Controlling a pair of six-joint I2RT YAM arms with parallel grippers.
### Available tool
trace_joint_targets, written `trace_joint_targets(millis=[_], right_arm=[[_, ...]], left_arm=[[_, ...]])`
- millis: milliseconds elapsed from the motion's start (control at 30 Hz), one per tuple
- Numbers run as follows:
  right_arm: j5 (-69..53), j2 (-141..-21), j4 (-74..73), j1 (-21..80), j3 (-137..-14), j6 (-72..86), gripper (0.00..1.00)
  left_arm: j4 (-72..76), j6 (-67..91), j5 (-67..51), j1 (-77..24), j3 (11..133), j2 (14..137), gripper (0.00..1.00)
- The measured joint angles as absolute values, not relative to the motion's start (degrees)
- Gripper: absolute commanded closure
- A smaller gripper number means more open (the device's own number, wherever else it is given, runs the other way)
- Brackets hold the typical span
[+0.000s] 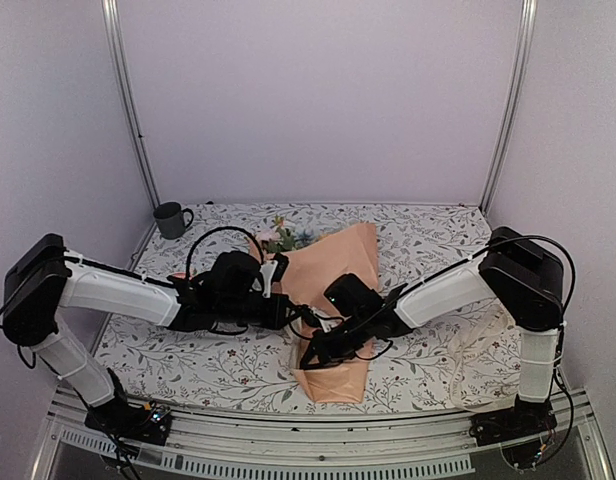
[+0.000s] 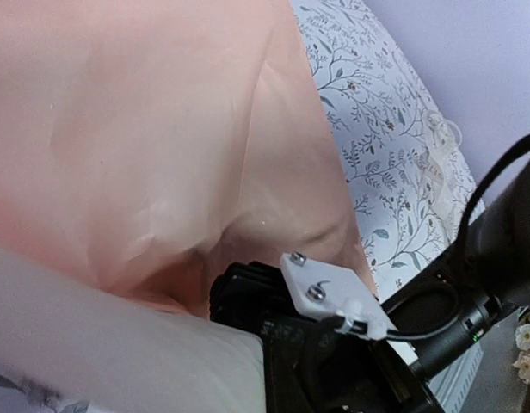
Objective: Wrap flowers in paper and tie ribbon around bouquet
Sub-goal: Fold the 2/3-folded wrapping paper at the center of the board.
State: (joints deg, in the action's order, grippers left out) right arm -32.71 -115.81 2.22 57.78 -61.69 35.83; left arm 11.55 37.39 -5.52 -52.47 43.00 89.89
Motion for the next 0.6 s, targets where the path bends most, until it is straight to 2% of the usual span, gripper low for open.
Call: trace_joint_targets(millis=[300, 600], right_arm=[[-30.63, -109.97, 4.8, 56.88, -53.98, 44.73, 1.0], [-29.1, -92.68, 9.56, 54.11, -44.8, 48.31, 0.97]], left_arm=[[8.16, 35.31, -9.15, -52.27, 53.39, 100.97, 1.0], [3.44, 33.54, -9.1, -52.1, 55.35, 105.78, 1.0]])
